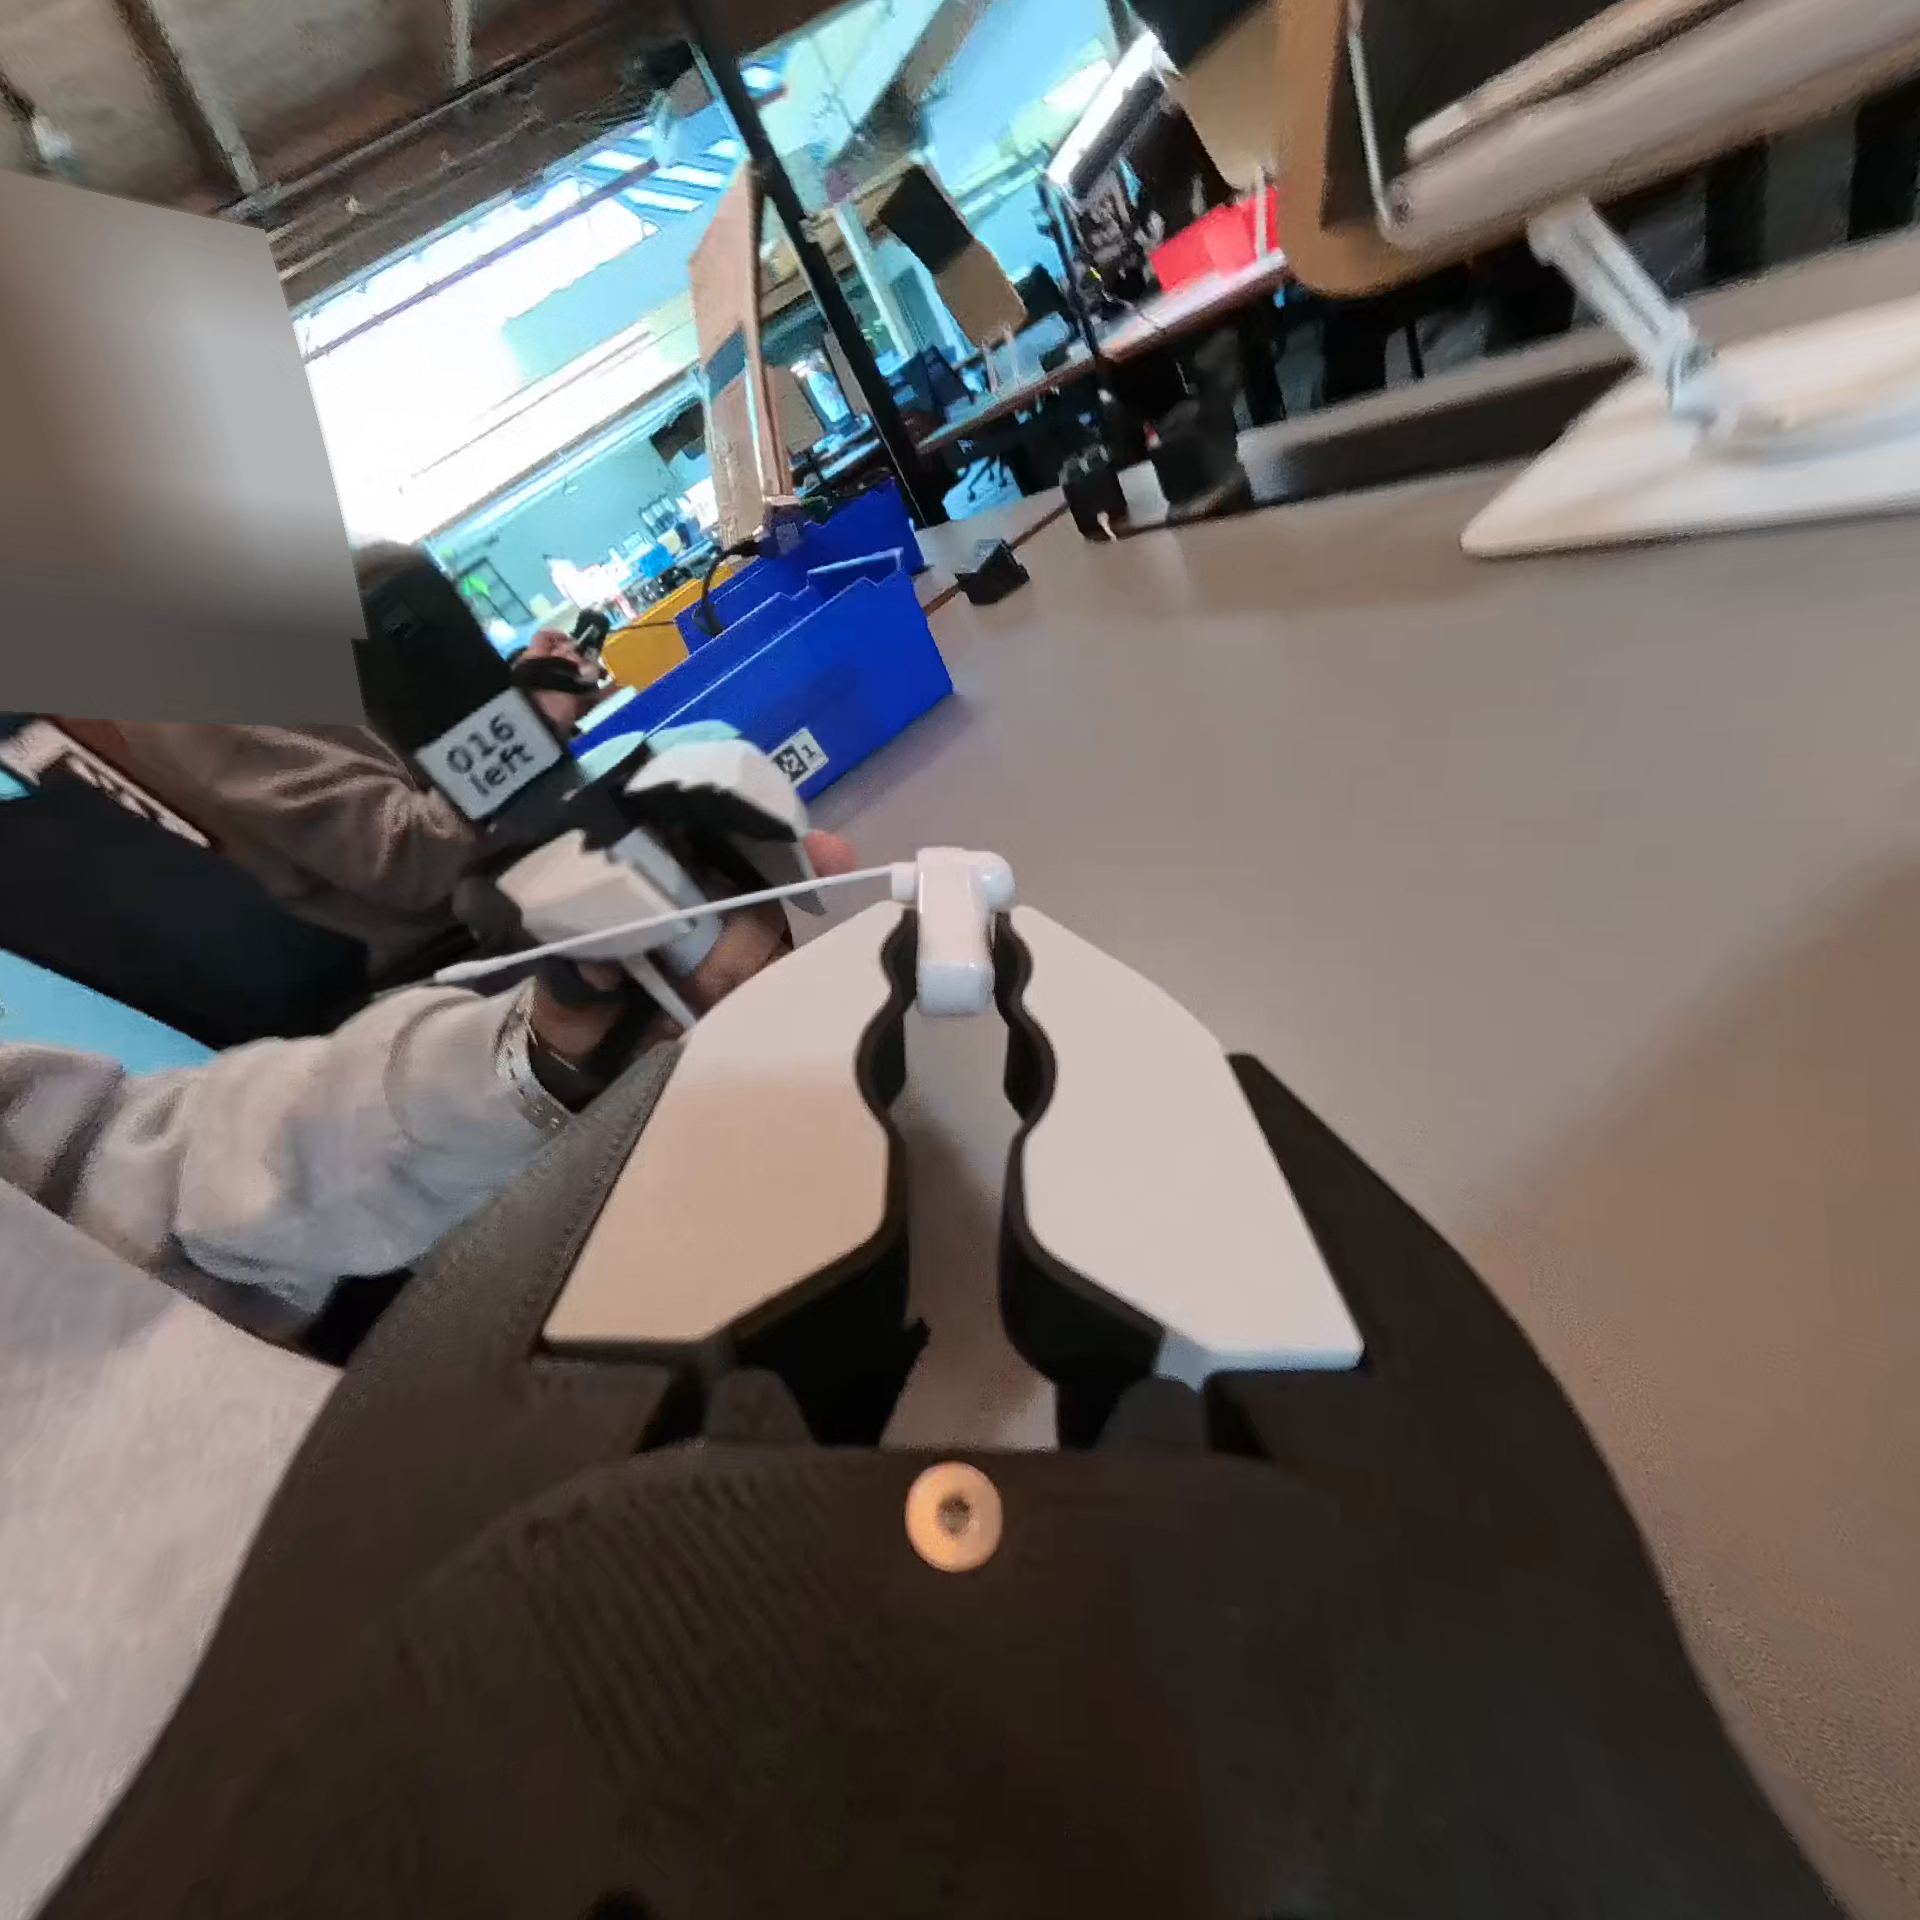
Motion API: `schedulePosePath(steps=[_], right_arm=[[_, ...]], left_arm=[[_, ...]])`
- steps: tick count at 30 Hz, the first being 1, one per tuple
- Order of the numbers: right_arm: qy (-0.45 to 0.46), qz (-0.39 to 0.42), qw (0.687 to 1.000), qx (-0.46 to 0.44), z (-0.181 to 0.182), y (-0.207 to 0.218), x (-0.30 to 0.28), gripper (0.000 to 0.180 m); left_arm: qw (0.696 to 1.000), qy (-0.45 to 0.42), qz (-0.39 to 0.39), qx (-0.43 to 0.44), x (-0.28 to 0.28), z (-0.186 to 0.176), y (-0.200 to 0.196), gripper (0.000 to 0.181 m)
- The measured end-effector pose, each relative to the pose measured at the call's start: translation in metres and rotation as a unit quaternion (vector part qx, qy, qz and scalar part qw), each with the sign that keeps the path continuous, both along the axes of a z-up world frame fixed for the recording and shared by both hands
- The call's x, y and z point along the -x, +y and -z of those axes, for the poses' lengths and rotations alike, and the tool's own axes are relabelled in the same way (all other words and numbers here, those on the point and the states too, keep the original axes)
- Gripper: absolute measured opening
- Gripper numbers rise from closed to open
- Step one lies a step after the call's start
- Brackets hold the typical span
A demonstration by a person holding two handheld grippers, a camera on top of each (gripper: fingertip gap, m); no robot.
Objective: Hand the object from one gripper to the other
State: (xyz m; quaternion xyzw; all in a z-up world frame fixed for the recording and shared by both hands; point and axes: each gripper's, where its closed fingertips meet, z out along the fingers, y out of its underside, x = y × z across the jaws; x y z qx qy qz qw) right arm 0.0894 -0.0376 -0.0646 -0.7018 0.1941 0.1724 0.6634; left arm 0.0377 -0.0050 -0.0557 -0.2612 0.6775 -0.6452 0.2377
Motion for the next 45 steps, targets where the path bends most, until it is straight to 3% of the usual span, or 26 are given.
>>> schedulePosePath(steps=[4, 9, 16, 27, 39, 45], right_arm=[[0.104, 0.001, 0.995, -0.009, 0.009, -0.001, -0.006, 0.014], [0.125, -0.011, 0.992, 0.016, 0.019, 0.002, -0.004, 0.014], [0.137, -0.027, 0.99, 0.024, 0.024, 0.005, 0.002, 0.015], [0.147, -0.062, 0.986, 0.04, 0.031, 0.013, 0.014, 0.015], [0.146, -0.097, 0.983, 0.044, 0.032, 0.019, 0.029, 0.014], [0.13, -0.113, 0.984, 0.043, 0.029, 0.022, 0.036, 0.014]], left_arm=[[0.998, -0.014, 0.02, -0.05, 0.005, 0.011, -0.015, 0.036], [0.994, -0.078, 0.004, -0.073, 0.009, 0.0, -0.02, 0.033], [0.988, -0.149, -0.014, -0.037, 0.022, -0.037, -0.017, 0.005], [0.991, -0.128, -0.013, -0.025, 0.022, -0.042, -0.015, 0.003], [0.994, -0.096, 0.002, 0.056, 0.02, -0.049, -0.004, 0.003], [0.994, -0.105, -0.005, 0.032, 0.019, -0.044, -0.01, 0.002]])
